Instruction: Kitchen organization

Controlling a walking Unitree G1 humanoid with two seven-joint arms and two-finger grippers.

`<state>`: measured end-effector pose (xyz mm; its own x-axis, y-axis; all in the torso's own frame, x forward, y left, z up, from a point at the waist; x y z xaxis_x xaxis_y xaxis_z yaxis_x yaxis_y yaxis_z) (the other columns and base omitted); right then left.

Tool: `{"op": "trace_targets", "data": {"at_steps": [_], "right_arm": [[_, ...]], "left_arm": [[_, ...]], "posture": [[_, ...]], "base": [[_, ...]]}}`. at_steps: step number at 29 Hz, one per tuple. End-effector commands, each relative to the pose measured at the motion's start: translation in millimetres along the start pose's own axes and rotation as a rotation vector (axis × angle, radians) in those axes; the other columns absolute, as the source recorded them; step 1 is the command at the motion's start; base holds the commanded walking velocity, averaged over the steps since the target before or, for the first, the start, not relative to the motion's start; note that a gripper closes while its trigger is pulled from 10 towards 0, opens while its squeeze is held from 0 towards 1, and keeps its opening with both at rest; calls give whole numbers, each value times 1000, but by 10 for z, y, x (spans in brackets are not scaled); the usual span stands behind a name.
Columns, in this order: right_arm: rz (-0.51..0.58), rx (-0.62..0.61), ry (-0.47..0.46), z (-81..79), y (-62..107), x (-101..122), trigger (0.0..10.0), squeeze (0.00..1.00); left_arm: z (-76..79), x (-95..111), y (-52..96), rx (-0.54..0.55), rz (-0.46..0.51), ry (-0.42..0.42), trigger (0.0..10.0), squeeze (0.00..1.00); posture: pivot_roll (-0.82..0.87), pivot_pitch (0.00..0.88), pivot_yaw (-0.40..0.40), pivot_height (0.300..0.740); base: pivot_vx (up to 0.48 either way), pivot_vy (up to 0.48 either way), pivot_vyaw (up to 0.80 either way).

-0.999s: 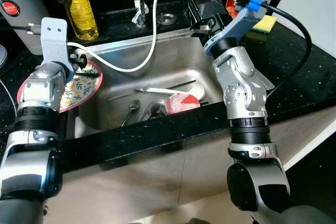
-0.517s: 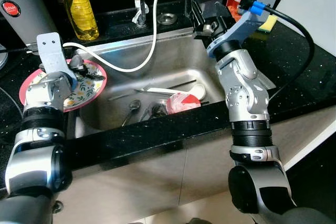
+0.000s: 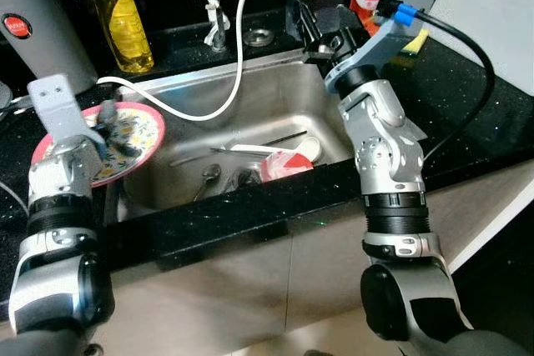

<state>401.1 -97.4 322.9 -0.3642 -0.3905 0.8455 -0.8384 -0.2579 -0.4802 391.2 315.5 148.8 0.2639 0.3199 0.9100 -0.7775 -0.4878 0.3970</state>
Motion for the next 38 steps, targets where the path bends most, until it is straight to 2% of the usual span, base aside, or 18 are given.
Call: {"op": "trace_targets", "data": {"at_steps": [1, 8, 14, 18, 19, 20, 23, 24, 25, 27, 28, 29, 31, 32, 34, 36, 37, 38], "right_arm": [[-6, 16, -6, -39, -17, -22, 10000, 0], [-5, 28, -5, -64, -40, -8, 10000, 0], [-7, 30, 1, -55, -46, 3, 10000, 0], [-5, 30, 3, -54, -43, 9, 10000, 0], [-1, 27, 5, -48, -43, 23, 10000, 0], [-1, 27, 5, -48, -43, 23, 10000, 0], [0, 26, 6, -42, -42, 29, 10000, 0], [0, 25, 7, -38, -41, 29, 10000, 0], [0, 24, 8, -34, -39, 30, 10000, 0], [0, 23, 10, -26, -37, 32, 10000, 0], [0, 23, 10, -26, -37, 32, 10000, 0], [1, 21, 12, -16, -37, 35, 10000, 0], [2, 19, 12, -13, -43, 39, 10000, 0], [2, 19, 12, -14, -46, 40, 10000, 0], [0, 24, 11, -36, -50, 37, 10000, 0], [0, 30, 14, -50, -48, 39, 10000, 0], [0, 30, 14, -50, -48, 39, 10000, 0], [1, 25, 16, -34, -41, 40, 10000, 0]], "left_arm": [[-285, -462, -30, 124, -144, 0, 0, 0], [-521, -521, -5, 232, -137, 40, 0, 0], [-512, -545, 17, 233, -122, 62, 0, 0], [-437, -442, 38, 222, -69, 84, 0, 0], [-392, -250, 62, 217, 10, 56, 0, 0], [-392, -250, 62, 217, 10, 56, 0, 0], [-329, -65, 97, 194, 88, 32, 0, 0], [-208, 173, 150, 137, 201, 8, 0, 0], [-33, 423, 241, 56, 316, -7, 10000, 0], [257, 739, 423, -78, 469, -26, 10000, 0], [257, 739, 423, -78, 469, -26, 10000, 0], [572, 932, 643, -218, 582, -71, 10000, 0], [859, 1036, 873, -339, 665, -116, 10000, 0], [932, 1049, 932, -370, 681, -127, 10000, 0], [1147, 1005, 1061, -458, 693, -174, 10000, 0], [1427, 794, 1156, -600, 619, -208, 10000, 0], [1427, 794, 1156, -600, 619, -208, 10000, 0], [1595, 568, 1190, -700, 529, -229, 10000, 0]], "posture": [[153, 0, 78, 740], [145, 0, 68, 740], [143, 0, 62, 740], [136, 0, 65, 740], [133, 0, 67, 740], [133, 0, 67, 740], [131, 0, 67, 740], [130, 0, 67, 740], [130, 0, 68, 740], [130, 0, 68, 740], [130, 0, 68, 740], [128, 0, 66, 740], [128, 0, 65, 740], [128, 0, 65, 740], [125, 0, 64, 740], [120, 0, 69, 740], [120, 0, 69, 740], [120, 0, 72, 740]], "base": [[0, 0, 0], [0, 0, 0], [0, 0, 0], [0, 0, 0], [0, 0, 0], [0, 0, 0], [0, 0, 0], [0, 0, 0], [0, 0, 0], [0, 0, 0], [0, 0, 0], [0, 0, 0], [0, 0, 0], [0, 0, 0], [0, 0, 0], [0, 0, 0], [0, 0, 0], [0, 0, 0]]}}
Point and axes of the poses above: a point about 5 cm out from each wrist's last joint towards the gripper, its own y axis pointing back from the gripper into the wrist, its own x axis along the axis of the wrist's last joint, z = x × y, the point moved 5 cm from there along -y, pointing out of the wrist towards the gripper
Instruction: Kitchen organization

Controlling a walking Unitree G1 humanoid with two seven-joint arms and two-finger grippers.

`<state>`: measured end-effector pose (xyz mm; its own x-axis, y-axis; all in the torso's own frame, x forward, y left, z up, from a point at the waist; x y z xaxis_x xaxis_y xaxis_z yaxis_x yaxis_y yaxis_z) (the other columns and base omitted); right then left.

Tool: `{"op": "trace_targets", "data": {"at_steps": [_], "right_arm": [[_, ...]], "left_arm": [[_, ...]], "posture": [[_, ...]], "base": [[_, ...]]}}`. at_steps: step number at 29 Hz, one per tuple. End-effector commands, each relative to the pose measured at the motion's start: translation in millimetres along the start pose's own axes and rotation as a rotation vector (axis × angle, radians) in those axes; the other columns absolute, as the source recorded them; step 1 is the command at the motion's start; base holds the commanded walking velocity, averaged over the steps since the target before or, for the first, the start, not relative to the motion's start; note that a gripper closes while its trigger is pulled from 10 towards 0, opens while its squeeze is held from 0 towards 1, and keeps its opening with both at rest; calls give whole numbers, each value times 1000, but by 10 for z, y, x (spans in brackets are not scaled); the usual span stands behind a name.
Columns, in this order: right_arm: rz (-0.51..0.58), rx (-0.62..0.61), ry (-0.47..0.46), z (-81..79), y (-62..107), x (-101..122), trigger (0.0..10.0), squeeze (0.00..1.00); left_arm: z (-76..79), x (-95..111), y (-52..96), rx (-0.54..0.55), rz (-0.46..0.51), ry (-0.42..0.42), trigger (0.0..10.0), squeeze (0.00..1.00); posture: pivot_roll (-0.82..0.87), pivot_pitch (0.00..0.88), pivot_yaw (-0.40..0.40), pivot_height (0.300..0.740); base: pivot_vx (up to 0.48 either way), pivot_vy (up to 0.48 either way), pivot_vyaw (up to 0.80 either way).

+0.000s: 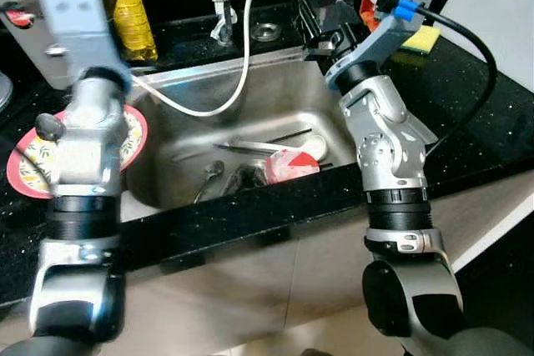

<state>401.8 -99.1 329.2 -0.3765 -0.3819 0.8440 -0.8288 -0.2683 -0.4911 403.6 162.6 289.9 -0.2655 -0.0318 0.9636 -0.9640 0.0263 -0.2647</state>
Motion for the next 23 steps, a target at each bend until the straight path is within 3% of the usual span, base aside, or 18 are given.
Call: {"op": "trace_targets", "data": {"at_steps": [1, 2, 3, 5, 6, 7, 8, 11, 14, 15, 16, 21, 22, 23], "right_arm": [[-8, 10, 3, -38, -10, -16, 10000, 0], [-8, 6, 4, -26, -4, -16, 10000, 0], [-8, -4, 4, -6, 4, -18, 10000, 0], [-8, -4, 4, -6, 4, -18, 10000, 0], [-9, -5, 6, -15, 22, -18, 10000, 0], [-9, -5, 6, -15, 22, -18, 10000, 0], [-10, -4, 12, -12, 40, -17, 10000, 0], [-11, -37, 14, 82, 71, -22, 10000, 0], [-12, -46, 7, 91, 72, -26, 10000, 0], [-15, -38, 6, 65, 66, -37, 10000, 0], [-18, -27, 7, 35, 58, -46, 10000, 0], [-3, -11, 7, -9, 27, -4, 10000, 0], [-6, -23, 4, 20, 34, -12, 10000, 0], [-6, -23, 4, 20, 34, -12, 10000, 0]], "left_arm": [[173, -219, 46, -80, -89, 26, 10000, 0], [331, -327, 81, -150, -139, 52, 10000, 0], [443, -494, 128, -187, -189, 9, 10000, 0], [443, -494, 128, -187, -189, 9, 10000, 0], [527, -952, 299, -223, -348, -103, 10000, 0], [527, -952, 299, -223, -348, -103, 10000, 0], [501, -1201, 422, -227, -445, -160, 10000, 0], [462, -1359, 522, -245, -516, -182, 10000, 0], [431, -1377, 544, -249, -527, -188, 10000, 0], [399, -1359, 539, -236, -517, -184, 10000, 463], [345, -1330, 516, -200, -497, -178, 10000, 1000], [-18, -847, 312, -17, -261, -165, 10000, 1000], [-182, -718, 271, 49, -209, -172, 10000, 1000], [-182, -718, 271, 49, -209, -172, 10000, 1000]], "posture": [[120, 0, 72, 740], [120, 0, 72, 740], [119, 0, 74, 740], [119, 0, 74, 740], [102, 0, 88, 740], [102, 0, 88, 740], [103, 0, 94, 740], [113, 0, 88, 740], [114, 0, 82, 740], [111, 0, 85, 740], [111, 0, 85, 740], [112, 0, 92, 740], [119, 0, 84, 740], [119, 0, 84, 740]], "base": [[0, 0, 0], [0, 0, 0], [0, 0, 0], [0, 0, 0], [0, 0, 0], [0, 0, 0], [0, 0, 0], [0, 0, 0], [0, 0, 0], [0, 0, 0], [0, 0, 0], [0, 0, 0], [0, 0, 0], [0, 0, 0]]}}
Point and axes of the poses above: a point about 5 cm out from each wrist's last joint towards the gripper, its own y axis pointing back from the gripper into the wrist, its own x axis along the axis of the wrist's last joint, z = x × y, the point moved 5 cm from there along -y, pointing out of the wrist towards the gripper
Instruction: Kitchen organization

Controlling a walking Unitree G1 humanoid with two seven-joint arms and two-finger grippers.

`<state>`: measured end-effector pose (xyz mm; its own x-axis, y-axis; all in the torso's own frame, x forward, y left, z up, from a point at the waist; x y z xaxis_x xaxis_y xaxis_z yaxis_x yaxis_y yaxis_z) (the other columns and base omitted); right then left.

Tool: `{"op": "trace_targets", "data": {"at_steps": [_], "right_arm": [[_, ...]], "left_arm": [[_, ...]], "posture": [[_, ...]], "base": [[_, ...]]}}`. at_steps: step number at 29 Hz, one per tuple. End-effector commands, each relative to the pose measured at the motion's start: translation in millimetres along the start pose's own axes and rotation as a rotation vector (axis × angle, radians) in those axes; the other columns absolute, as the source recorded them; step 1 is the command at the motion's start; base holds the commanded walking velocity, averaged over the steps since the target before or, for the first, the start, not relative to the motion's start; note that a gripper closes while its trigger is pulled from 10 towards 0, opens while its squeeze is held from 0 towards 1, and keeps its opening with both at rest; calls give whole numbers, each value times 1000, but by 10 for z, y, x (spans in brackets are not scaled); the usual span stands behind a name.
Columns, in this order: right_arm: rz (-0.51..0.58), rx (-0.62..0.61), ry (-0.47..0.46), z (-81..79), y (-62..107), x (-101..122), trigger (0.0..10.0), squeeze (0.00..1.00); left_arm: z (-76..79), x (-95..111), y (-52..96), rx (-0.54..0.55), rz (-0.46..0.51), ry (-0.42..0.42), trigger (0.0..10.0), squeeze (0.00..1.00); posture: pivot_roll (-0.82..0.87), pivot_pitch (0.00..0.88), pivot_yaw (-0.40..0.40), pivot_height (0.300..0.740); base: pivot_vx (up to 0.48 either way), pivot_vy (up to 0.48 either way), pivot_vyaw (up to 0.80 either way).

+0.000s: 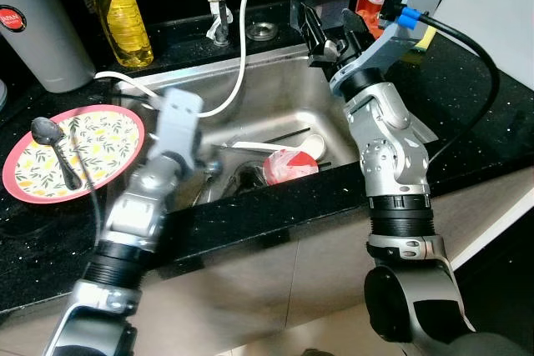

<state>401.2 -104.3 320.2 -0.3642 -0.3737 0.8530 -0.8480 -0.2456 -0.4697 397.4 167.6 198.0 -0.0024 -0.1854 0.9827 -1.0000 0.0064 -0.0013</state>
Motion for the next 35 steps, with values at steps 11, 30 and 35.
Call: {"op": "trace_targets", "data": {"at_steps": [11, 30, 35], "right_arm": [[4, 35, -7, -115, -51, 16, 10000, 0], [-21, 50, -25, -148, -21, -67, 10000, 0], [-6, 46, -24, -139, -43, -24, 10000, 0]], "left_arm": [[-1636, -186, 344, 589, -173, 44, 10000, 0], [-1318, -658, 443, 531, -330, 369, 10000, 0], [-1265, -967, 548, 578, -438, 522, 0, 0]], "posture": [[134, 0, 80, 740], [154, 0, 63, 740], [150, 0, 74, 740]], "base": [[0, 0, 0], [0, 0, 0], [0, 0, 0]]}}
Point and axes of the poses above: a point about 5 cm out from each wrist's last joint towards the gripper, its own y axis pointing back from the gripper into the wrist, its own x axis along the axis of the wrist's last joint, z = x × y, the point moved 5 cm from there along -y, pointing out of the wrist towards the gripper
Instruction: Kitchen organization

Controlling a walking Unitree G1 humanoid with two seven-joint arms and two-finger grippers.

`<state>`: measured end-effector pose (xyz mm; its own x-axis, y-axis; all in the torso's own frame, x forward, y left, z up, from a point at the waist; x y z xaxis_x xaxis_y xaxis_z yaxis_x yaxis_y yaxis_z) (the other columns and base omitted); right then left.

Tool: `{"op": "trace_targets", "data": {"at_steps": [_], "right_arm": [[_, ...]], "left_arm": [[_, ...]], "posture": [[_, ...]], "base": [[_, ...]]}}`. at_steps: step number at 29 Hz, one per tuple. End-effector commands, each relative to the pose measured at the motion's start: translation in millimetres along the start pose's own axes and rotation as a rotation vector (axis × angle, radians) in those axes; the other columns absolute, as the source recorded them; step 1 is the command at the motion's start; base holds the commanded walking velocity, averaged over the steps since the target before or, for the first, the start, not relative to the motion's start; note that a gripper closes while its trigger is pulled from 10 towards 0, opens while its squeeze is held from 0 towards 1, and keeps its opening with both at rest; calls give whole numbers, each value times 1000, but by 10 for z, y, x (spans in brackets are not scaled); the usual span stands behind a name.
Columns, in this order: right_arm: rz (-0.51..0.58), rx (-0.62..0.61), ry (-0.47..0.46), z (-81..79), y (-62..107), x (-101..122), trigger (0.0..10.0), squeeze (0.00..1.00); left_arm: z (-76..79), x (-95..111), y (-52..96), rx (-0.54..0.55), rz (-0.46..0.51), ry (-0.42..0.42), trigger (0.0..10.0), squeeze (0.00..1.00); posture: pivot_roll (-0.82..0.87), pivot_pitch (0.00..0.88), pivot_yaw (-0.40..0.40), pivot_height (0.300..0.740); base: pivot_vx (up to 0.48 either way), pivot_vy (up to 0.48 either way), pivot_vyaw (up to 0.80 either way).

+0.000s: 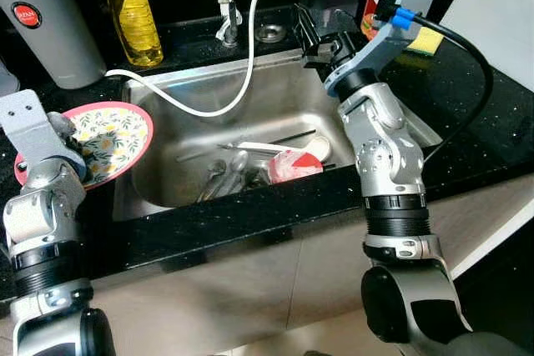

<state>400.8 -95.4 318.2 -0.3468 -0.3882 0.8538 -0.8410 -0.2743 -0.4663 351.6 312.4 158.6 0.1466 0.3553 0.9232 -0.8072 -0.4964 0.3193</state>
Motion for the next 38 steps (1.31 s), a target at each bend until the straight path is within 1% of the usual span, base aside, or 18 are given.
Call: {"op": "trace_targets", "data": {"at_steps": [1, 6, 10, 12, 13, 16, 17, 18, 19, 21, 22, 25, 26, 29, 31, 32, 36, 38], "right_arm": [[9, 13, -4, -50, -40, 38, 10000, 0], [-5, 10, -4, -32, -18, -7, 10000, 0], [0, 10, -1, -25, -25, 7, 10000, 0], [2, 3, -3, -14, -30, 13, 10000, 0], [1, 5, -5, -25, -37, 14, 10000, 0], [-1, 13, -3, -40, -39, 12, 10000, 0], [-2, 21, 3, -51, -44, 19, 10000, 0], [0, 25, 8, -53, -50, 35, 10000, 0], [0, 25, 8, -53, -50, 35, 10000, 0], [8, 1, 11, 3, -44, 63, 10000, 0], [8, -9, 10, 24, -39, 65, 10000, 0], [5, -10, 9, 23, -28, 53, 10000, 0], [1, -3, 11, 3, -17, 36, 10000, 0], [-1, 5, 15, -17, -12, 28, 10000, 0], [17, -6, 24, 9, -10, 81, 10000, 0], [25, -21, 24, 45, -1, 106, 10000, 0], [22, -36, 27, 84, 27, 99, 10000, 0], [17, -30, 36, 79, 44, 91, 10000, 0]], "left_arm": [[-122, -403, -27, 57, -161, 39, 0, 0], [-244, -587, -3, 97, -232, 152, 0, 0], [-255, -594, -3, 102, -235, 156, 0, 0], [-247, -537, -16, 100, -214, 145, 0, 0], [-189, -284, -30, 82, -97, 51, 0, 0], [-126, -144, -22, 59, -30, 7, 0, 0], [120, 210, 54, -43, 142, -17, 10000, 0], [402, 477, 181, -173, 271, -31, 10000, 0], [402, 477, 181, -173, 271, -31, 10000, 0], [1136, 721, 567, -510, 418, -116, 10000, 0], [1333, 704, 680, -605, 422, -145, 10000, 0], [1534, 617, 792, -694, 400, -171, 10000, 0], [1692, 484, 878, -766, 357, -196, 10000, 0], [1833, 249, 925, -817, 283, -265, 10000, 0], [1982, -431, 927, -849, 64, -427, 10000, 0], [1983, -660, 908, -833, -14, -468, 10000, 1000], [1949, -790, 862, -808, -43, -493, 10000, 1000], [1934, -607, 845, -812, 46, -461, 10000, 1000]], "posture": [[150, 0, 74, 740], [159, 0, 66, 740], [155, 0, 71, 740], [155, 0, 64, 740], [150, 0, 59, 740], [145, 0, 57, 740], [136, 0, 62, 740], [128, 0, 67, 740], [128, 0, 67, 740], [129, 0, 66, 740], [129, 0, 66, 740], [129, 0, 66, 740], [116, 0, 69, 740], [108, 0, 82, 740], [86, 0, 102, 740], [86, 0, 101, 740], [88, 0, 101, 740], [81, 0, 106, 740]], "base": [[0, 0, 0], [0, 0, 0], [0, 0, 0], [0, 0, 0], [0, 0, 0], [0, 0, 0], [0, 0, 0], [0, 0, 0], [0, 0, 0], [0, 0, 0], [0, 0, 0], [0, 0, 0], [0, 0, 0], [0, 0, 0], [0, 0, 0], [0, 0, 0], [0, 0, 0], [0, 0, 0]]}}
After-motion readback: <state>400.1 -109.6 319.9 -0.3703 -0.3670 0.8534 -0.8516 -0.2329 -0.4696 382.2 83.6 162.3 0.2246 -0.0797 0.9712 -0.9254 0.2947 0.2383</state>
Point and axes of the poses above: a point about 5 cm out from each wrist's last joint towards the gripper, its own y axis pointing back from the gripper into the wrist, its own x axis along the axis of the wrist's last joint, z = x × y, the point moved 5 cm from there along -y, pointing out of the wrist towards the gripper
